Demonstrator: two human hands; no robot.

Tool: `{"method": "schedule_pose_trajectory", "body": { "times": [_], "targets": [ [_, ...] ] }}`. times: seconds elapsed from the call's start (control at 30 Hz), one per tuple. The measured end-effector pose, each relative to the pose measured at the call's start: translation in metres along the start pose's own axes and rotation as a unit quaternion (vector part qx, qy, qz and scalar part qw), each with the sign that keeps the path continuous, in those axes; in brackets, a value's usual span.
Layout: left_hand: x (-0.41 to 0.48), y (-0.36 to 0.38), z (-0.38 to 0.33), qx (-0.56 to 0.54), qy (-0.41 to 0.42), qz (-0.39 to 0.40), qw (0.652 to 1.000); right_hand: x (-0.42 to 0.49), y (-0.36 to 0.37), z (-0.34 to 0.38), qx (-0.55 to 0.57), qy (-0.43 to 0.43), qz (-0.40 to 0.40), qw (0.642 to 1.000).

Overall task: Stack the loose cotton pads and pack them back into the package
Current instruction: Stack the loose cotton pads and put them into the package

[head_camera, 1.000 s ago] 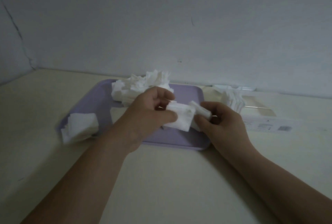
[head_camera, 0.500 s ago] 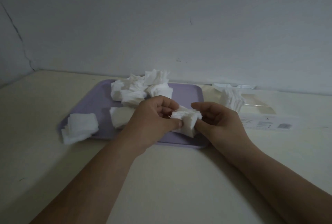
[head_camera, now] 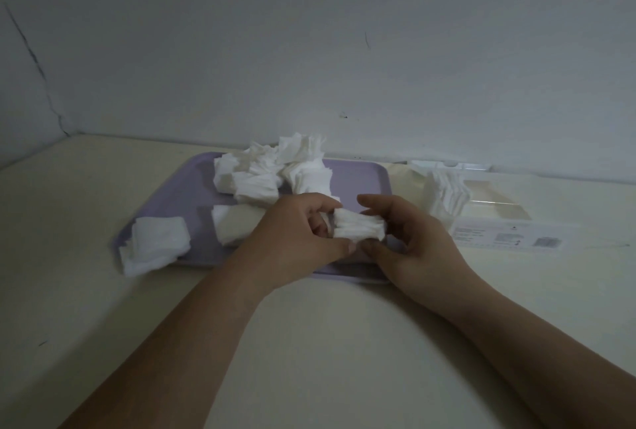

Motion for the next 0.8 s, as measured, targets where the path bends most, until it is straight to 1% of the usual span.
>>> {"method": "schedule_pose_trajectory", "body": {
  "times": [0.17,0.3,0.37,0.4,0.43,0.5,0.53,0.57,0.63,0.7,0.8],
  "targets": [
    [0.000,0.007,-0.004,0.004,0.023,0.022,0.999,-0.001,0.012,-0.001,-0.046,0.014,0.043,0.998],
    [-0.004,0.012,-0.009,-0.003,0.030,0.054,0.998,-0.002,0.019,-0.002,-0.095,-0.007,0.069,0.993],
    [-0.003,0.011,-0.011,-0.012,0.023,0.052,0.998,0.000,0.013,-0.003,-0.078,-0.009,0.040,0.996],
    [-0.001,0.005,-0.008,-0.009,0.016,0.025,1.000,0.000,0.008,-0.003,-0.071,-0.007,0.012,0.997],
    [0.003,-0.006,-0.005,0.011,0.012,-0.024,1.000,0.001,0.003,-0.003,-0.069,-0.006,-0.017,0.997],
    [0.007,-0.029,0.003,0.095,0.015,-0.134,0.986,0.002,-0.004,-0.004,-0.073,0.004,-0.055,0.996],
    [0.008,-0.036,0.005,0.135,0.023,-0.161,0.977,0.002,-0.007,-0.005,-0.070,0.012,-0.067,0.995],
    [0.009,-0.037,0.007,0.165,0.035,-0.165,0.972,0.003,-0.009,-0.006,-0.065,0.020,-0.075,0.995],
    [0.011,-0.030,0.010,0.201,0.057,-0.133,0.969,0.003,-0.013,-0.008,-0.060,0.030,-0.090,0.994],
    [0.010,-0.022,0.012,0.222,0.057,-0.104,0.968,0.003,-0.013,-0.007,-0.063,0.034,-0.096,0.993],
    [0.011,-0.018,0.009,0.256,0.061,-0.098,0.960,0.003,-0.013,-0.007,-0.066,0.039,-0.095,0.993]
  ]
}}
Point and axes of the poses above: each hand's wrist, its own x-axis towards the middle knuckle, its own y-axis out of the palm, z = x × y, the point moved 8 cm from there along x, towards the middle knuckle, and after that the axes turned 5 degrees about x, right-handed, at the moved point
